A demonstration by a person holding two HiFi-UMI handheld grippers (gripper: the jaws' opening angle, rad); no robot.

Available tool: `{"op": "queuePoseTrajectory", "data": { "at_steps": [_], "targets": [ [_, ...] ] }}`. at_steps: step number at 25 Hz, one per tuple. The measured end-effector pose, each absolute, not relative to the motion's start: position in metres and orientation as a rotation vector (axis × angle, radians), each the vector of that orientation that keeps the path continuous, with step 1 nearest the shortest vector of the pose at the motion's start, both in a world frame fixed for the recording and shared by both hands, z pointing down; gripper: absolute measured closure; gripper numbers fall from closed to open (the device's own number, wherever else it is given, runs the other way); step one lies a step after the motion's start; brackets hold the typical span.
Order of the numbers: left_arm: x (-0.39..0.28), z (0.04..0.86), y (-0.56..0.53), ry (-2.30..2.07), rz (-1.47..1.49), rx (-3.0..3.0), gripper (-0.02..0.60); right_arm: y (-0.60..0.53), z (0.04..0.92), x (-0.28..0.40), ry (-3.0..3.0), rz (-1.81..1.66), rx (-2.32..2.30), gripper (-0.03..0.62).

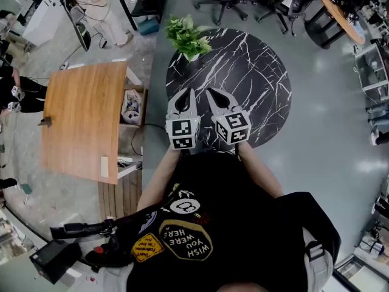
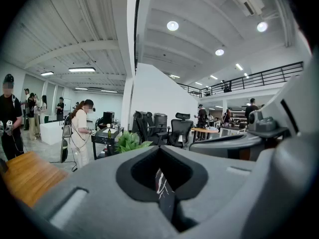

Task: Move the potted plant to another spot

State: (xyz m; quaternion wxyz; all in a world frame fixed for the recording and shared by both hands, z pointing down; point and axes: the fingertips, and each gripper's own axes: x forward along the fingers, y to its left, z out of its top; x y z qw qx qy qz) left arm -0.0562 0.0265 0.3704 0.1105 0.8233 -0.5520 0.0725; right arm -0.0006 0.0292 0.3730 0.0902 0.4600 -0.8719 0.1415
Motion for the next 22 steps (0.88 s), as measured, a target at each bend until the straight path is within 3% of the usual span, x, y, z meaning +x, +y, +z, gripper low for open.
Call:
{"op": "queuePoseTrajectory", "data": {
  "at_steps": [22],
  "targets": [
    [-0.072, 0.399, 0.022, -1.583, 0.250, 2.393, 0.577, 0.027, 0.406, -0.003, -2.536, 0.477, 1.392, 0.592]
  ]
}}
